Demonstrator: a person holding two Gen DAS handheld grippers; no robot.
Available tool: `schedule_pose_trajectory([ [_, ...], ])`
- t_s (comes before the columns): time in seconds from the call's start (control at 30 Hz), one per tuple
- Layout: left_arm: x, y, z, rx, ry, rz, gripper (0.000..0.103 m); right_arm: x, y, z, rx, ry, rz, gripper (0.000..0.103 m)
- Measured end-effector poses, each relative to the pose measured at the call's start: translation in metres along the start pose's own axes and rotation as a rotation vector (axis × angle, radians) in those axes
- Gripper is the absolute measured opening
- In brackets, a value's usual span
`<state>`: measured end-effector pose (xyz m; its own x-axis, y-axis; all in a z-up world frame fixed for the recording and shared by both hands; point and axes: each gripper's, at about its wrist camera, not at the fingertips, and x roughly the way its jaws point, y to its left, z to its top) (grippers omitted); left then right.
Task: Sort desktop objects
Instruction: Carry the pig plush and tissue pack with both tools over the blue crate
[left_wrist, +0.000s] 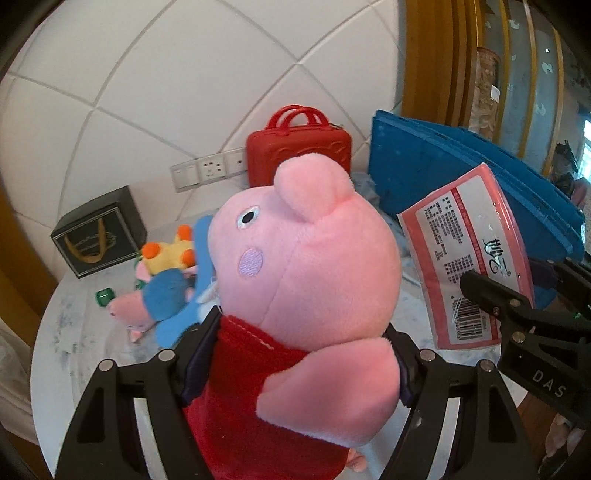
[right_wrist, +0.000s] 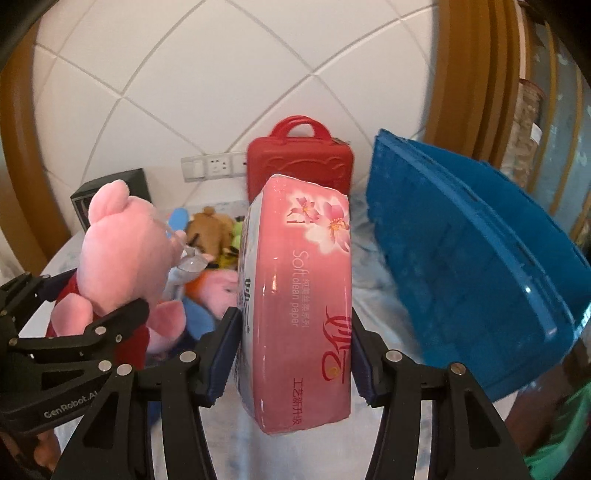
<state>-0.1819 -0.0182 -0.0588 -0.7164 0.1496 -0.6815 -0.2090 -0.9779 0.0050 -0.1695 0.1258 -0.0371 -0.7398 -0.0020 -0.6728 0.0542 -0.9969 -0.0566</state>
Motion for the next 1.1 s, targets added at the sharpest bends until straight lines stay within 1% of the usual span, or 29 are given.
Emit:
schedule_pose_trajectory([
  [0.13,0.002,-0.031,0.008,-0.015,-0.002,0.014,0.076,0.0,-0.032,0.0,-0.009,-0.012,0.007,0.054],
  [0.23,-0.001,-0.043,0.015,-0.004,-0.009,0.019,0.076,-0.006,-0.048,0.002,-0.005,-0.03,0.015,0.054],
  [0.3,-0.004,-0.049,0.02,0.018,-0.029,0.012,0.076,-0.014,-0.056,0.005,0.007,-0.053,0.016,0.054],
  [0.4,-0.015,-0.055,0.03,0.037,-0.06,-0.012,0.076,-0.027,-0.067,0.017,0.039,-0.093,-0.006,0.054],
  [0.5,-0.024,-0.064,0.042,0.05,-0.094,-0.013,0.076,-0.038,-0.081,0.03,0.057,-0.126,-0.017,0.054],
  [0.6,-0.031,-0.08,0.057,0.062,-0.121,-0.006,0.076,-0.048,-0.102,0.042,0.074,-0.169,-0.027,0.054],
  [0.7,-0.036,-0.101,0.073,0.07,-0.155,-0.007,0.076,-0.056,-0.122,0.047,0.092,-0.19,-0.032,0.054],
  [0.8,-0.037,-0.13,0.091,0.072,-0.198,-0.009,0.076,-0.059,-0.149,0.055,0.089,-0.218,-0.042,0.054],
  [0.9,-0.038,-0.175,0.115,0.071,-0.245,-0.017,0.076,-0.065,-0.189,0.063,0.083,-0.258,-0.064,0.054],
  [1.0,-0.041,-0.231,0.141,0.071,-0.309,-0.019,0.076,-0.073,-0.243,0.071,0.072,-0.298,-0.098,0.054],
  [1.03,-0.042,-0.257,0.151,0.071,-0.329,-0.028,0.076,-0.075,-0.267,0.073,0.06,-0.305,-0.122,0.054],
  [1.1,-0.041,-0.296,0.166,0.085,-0.341,-0.056,0.076,-0.075,-0.301,0.075,0.033,-0.3,-0.175,0.054],
])
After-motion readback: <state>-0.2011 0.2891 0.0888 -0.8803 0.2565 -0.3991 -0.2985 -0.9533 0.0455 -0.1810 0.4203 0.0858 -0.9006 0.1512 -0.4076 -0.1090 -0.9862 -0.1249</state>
